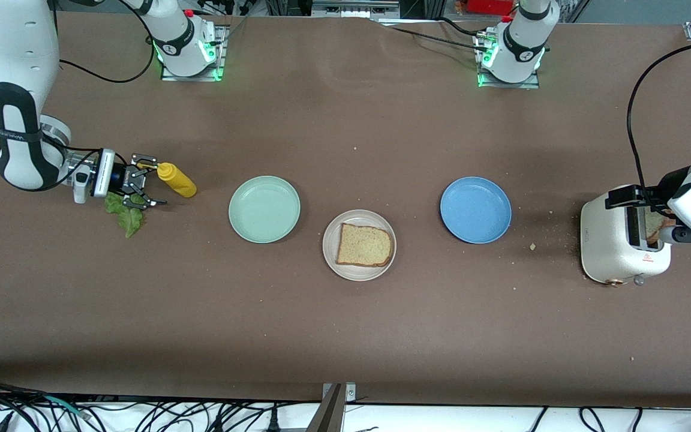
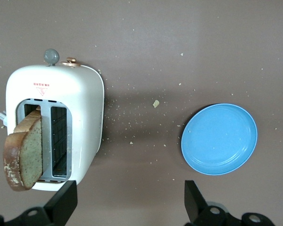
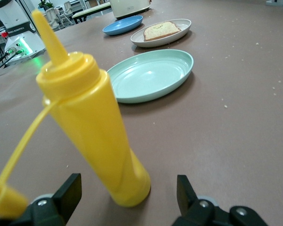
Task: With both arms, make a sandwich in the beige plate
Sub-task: 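Set the yellow bottle down and open the right gripper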
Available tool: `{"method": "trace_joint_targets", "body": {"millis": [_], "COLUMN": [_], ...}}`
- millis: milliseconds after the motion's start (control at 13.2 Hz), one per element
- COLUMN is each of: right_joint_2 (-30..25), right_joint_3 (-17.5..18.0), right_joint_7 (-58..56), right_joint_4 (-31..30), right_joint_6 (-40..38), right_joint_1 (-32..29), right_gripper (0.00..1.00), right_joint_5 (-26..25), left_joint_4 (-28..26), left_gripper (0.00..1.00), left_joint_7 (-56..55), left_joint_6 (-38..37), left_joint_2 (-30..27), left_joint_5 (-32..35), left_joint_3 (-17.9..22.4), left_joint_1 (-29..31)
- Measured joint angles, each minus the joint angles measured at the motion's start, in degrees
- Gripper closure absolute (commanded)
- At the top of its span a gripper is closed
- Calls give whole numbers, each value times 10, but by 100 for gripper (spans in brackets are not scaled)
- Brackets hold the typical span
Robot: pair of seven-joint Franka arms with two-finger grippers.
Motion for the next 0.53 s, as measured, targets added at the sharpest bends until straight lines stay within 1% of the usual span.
{"method": "trace_joint_targets", "body": {"millis": [76,227,530], "right_joint_2": [1,3,4], "right_joint_3": [-1,-9,-44], "right_joint_7": [0,12,44], "right_joint_4": [0,1,21], "right_joint_6": [1,7,35], "right_joint_1": [-7,-16,-16], "right_gripper": [6,6,6], "right_joint_5": [-8,-20,-65], "left_joint_4": [0,0,0], "left_gripper": [0,0,0], "left_joint_7": [0,0,0], "left_joint_6": [0,0,0], "left_joint_2": [0,0,0], "left_joint_5": [0,0,0], "left_joint_3": [0,0,0], "left_joint_1": [0,0,0]}}
